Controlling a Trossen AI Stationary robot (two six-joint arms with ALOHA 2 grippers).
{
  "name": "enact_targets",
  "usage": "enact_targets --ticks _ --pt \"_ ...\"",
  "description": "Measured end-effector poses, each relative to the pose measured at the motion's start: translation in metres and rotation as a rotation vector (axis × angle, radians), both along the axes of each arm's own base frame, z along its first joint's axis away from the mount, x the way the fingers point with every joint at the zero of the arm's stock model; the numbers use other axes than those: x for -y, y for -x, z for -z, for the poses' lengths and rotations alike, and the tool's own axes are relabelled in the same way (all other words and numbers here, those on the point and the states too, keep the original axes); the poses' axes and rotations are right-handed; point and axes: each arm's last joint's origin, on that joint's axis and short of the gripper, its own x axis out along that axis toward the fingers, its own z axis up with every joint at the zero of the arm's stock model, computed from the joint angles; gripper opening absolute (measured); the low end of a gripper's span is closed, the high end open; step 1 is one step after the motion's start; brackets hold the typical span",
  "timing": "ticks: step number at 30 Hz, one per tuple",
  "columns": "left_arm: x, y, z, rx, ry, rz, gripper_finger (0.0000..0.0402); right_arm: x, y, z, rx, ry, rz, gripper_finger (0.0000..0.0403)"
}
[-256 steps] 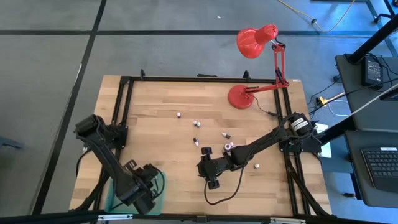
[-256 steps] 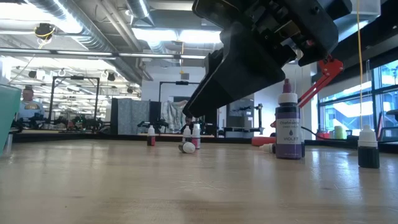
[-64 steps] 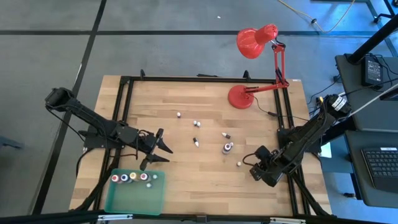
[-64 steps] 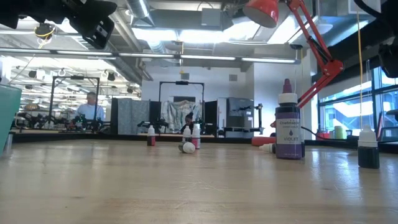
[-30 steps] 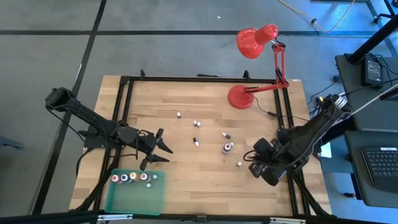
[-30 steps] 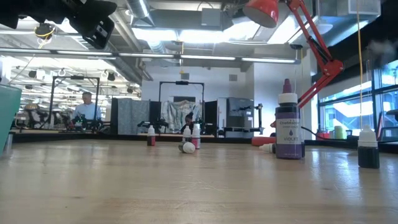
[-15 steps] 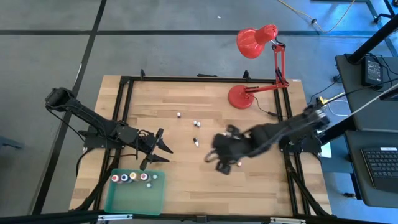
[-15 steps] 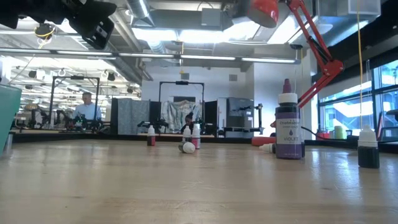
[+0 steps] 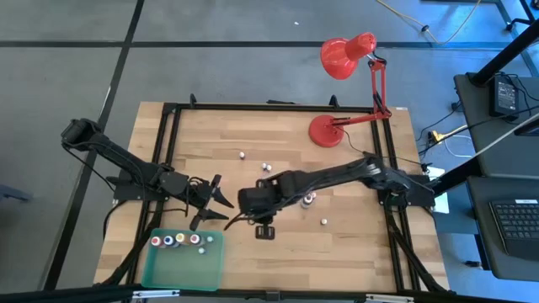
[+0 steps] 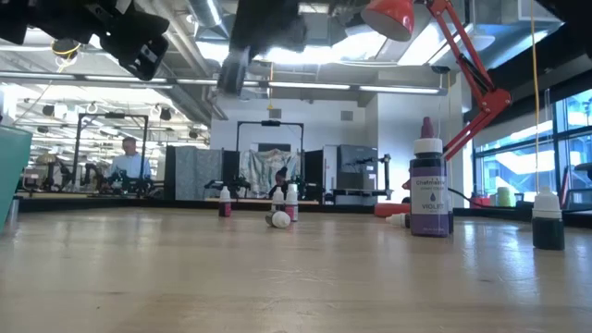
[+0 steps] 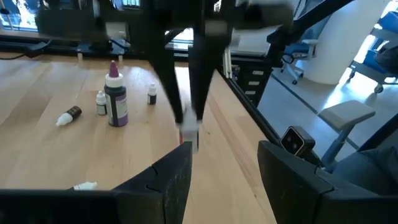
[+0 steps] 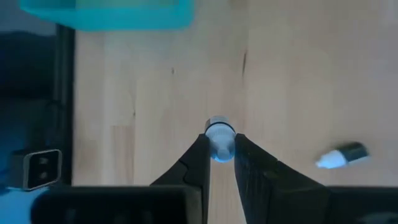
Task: Pick & Place food coloring
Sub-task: Put the orange food coloring into the blue bin
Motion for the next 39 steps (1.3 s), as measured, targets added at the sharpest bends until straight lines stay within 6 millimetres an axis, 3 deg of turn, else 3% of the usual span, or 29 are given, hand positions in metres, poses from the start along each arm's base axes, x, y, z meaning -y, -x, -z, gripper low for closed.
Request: enact_targets --ticks 8,15,39 --pt "0.000 0.000 0.000 -0.004 -0.003 0.000 0.0176 -0.004 -0.017 0.058 -0.119 0.035 -0.003 0.0062" --pt "0.000 0.000 0.000 -0.004 -0.002 0.000 0.0175 -0.007 -0.031 0.091 -0.111 0.045 -0.014 0.0065" --pt "0.000 0.000 0.000 -0.005 -0.003 -0.001 0.0175 -0.007 -0.034 0.092 -0.077 0.083 0.003 0.0069"
